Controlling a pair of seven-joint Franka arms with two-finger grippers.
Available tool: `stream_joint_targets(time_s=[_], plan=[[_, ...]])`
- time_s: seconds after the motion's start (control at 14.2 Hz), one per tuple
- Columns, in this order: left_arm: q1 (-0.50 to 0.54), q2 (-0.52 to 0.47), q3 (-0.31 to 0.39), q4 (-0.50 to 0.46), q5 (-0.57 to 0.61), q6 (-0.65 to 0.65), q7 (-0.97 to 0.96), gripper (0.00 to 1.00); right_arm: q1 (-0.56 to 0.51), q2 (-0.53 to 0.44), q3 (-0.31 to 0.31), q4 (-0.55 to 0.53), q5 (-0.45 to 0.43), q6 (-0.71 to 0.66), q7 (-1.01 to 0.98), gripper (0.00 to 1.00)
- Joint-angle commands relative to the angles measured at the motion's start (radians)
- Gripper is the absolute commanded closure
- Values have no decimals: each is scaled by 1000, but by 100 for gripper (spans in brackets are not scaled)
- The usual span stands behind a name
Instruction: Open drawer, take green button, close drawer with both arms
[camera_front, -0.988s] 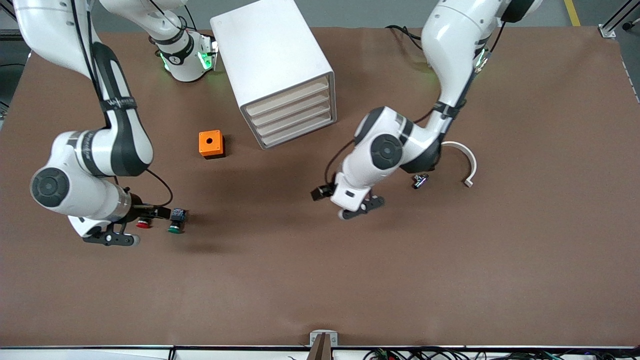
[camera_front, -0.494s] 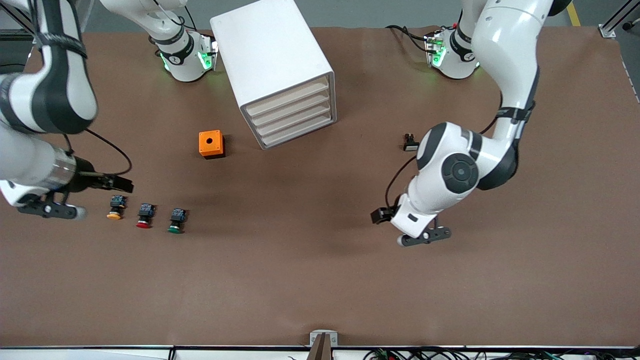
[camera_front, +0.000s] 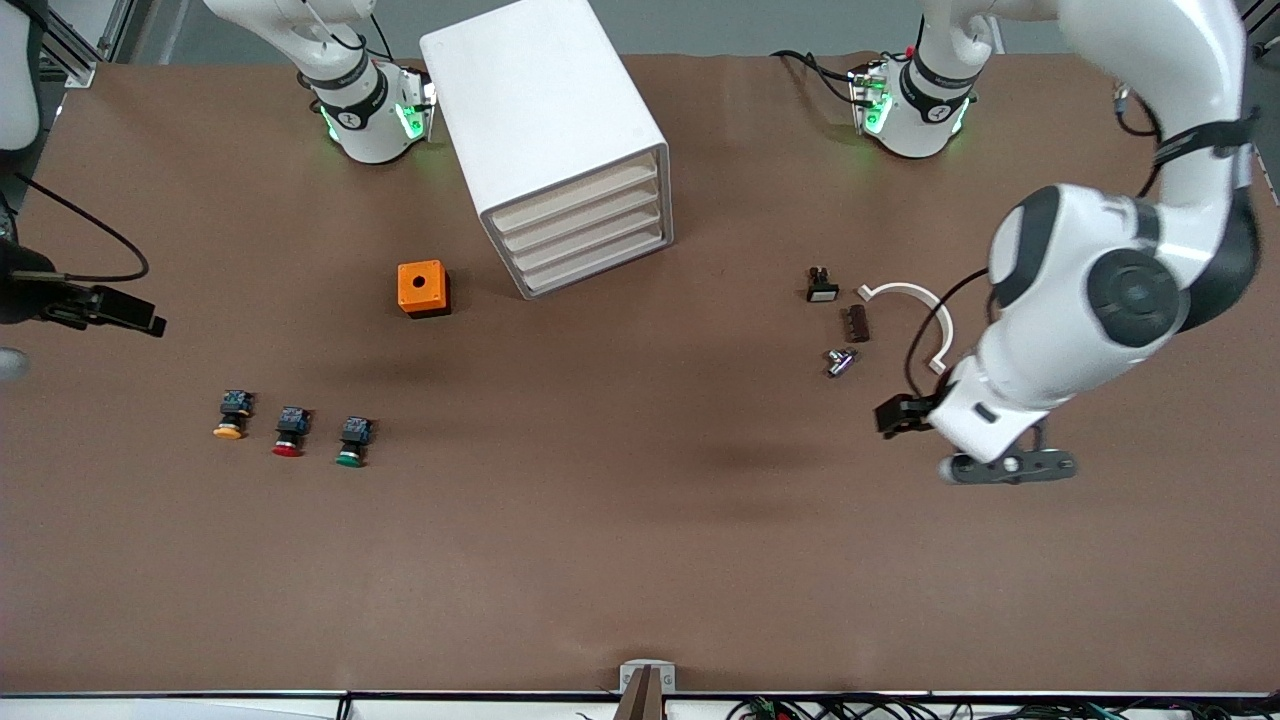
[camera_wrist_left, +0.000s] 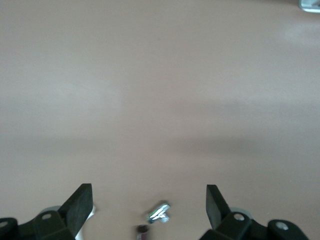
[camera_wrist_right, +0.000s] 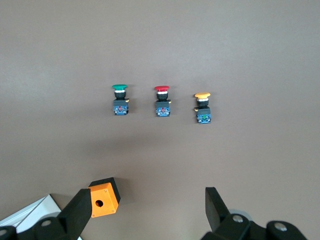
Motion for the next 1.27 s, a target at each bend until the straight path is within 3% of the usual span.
stream_joint_targets(time_s=[0.0, 0.28, 0.71, 1.2], plan=[[41, -146, -3, -121, 18, -12, 90, 0, -5, -35, 21, 6, -12, -25, -9, 0], [87, -252, 2, -135, 34, -136, 98, 0, 12, -37, 26, 112, -55, -115, 1, 0], [162, -372, -3, -78, 41, -329, 154, 0, 12, -31, 27, 146, -43, -126, 3, 0], [151, -409, -7, -58, 34, -345, 135, 0, 13, -29, 27, 147, -34, -126, 0, 0]])
